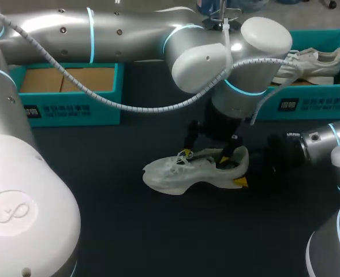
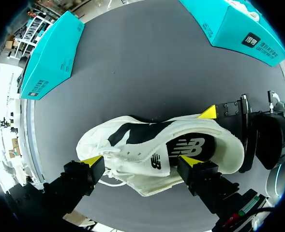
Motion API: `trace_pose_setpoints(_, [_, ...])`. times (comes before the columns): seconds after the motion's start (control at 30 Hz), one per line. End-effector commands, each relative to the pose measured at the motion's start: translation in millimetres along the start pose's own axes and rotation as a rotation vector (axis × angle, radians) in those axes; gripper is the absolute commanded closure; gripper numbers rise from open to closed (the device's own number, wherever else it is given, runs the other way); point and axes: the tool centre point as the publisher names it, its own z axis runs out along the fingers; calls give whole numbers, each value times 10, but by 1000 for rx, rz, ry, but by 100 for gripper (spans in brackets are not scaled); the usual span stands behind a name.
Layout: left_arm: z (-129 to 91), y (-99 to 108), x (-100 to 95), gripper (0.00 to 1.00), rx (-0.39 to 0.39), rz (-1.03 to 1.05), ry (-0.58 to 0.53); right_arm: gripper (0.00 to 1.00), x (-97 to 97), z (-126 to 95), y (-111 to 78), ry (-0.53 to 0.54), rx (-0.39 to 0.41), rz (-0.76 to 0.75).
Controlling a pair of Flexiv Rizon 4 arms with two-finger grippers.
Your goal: Take the shoe out of the shoebox, open the shoe tongue, remove and reinsert the insole, then place the shoe into the shoebox
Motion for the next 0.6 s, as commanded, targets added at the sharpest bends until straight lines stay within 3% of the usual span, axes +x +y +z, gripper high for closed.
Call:
trace_pose_setpoints(0.03, [68, 19, 70, 0, -4, 1, -17, 100, 16, 18, -14, -1, 4, 1])
trace_pose_setpoints(0.23, [142, 66, 79, 0, -13, -2, -47, 100, 16, 18, -14, -1, 4, 1])
trace_pose_setpoints(0.57, [211, 101, -216, 0, -22, -38, -69, 100, 16, 18, -14, -1, 4, 1])
trace_pose_setpoints(0.6, [210, 107, -250, 9, -22, -40, -69, 100, 16, 18, -14, -1, 4, 1])
